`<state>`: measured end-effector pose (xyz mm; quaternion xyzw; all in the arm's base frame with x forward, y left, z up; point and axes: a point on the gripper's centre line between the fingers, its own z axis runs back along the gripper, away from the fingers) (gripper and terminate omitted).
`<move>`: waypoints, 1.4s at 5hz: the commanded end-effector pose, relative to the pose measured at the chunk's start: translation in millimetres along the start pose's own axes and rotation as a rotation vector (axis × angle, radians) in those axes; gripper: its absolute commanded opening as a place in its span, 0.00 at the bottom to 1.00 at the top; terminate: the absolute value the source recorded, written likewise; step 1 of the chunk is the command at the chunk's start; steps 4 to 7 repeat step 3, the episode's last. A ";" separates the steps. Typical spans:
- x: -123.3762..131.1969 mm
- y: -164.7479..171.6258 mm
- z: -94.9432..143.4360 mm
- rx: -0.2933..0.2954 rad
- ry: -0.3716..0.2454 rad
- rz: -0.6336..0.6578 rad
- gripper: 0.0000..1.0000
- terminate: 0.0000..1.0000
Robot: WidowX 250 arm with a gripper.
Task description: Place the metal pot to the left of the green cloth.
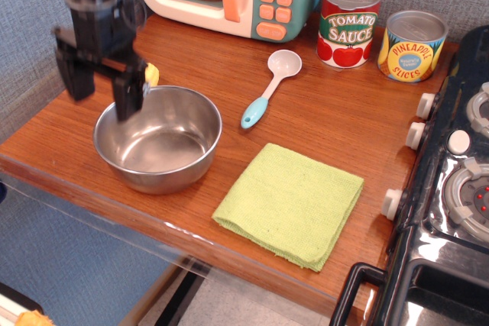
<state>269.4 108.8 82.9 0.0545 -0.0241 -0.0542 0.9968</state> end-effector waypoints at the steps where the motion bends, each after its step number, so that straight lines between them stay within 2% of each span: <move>1: -6.6 -19.7 26.4 0.016 -0.062 -0.068 1.00 0.00; 2: -6.6 -19.7 26.4 0.016 -0.062 -0.068 1.00 0.00; 3: -6.6 -19.7 26.4 0.016 -0.062 -0.068 1.00 1.00; 7: -6.6 -19.7 26.4 0.016 -0.062 -0.068 1.00 1.00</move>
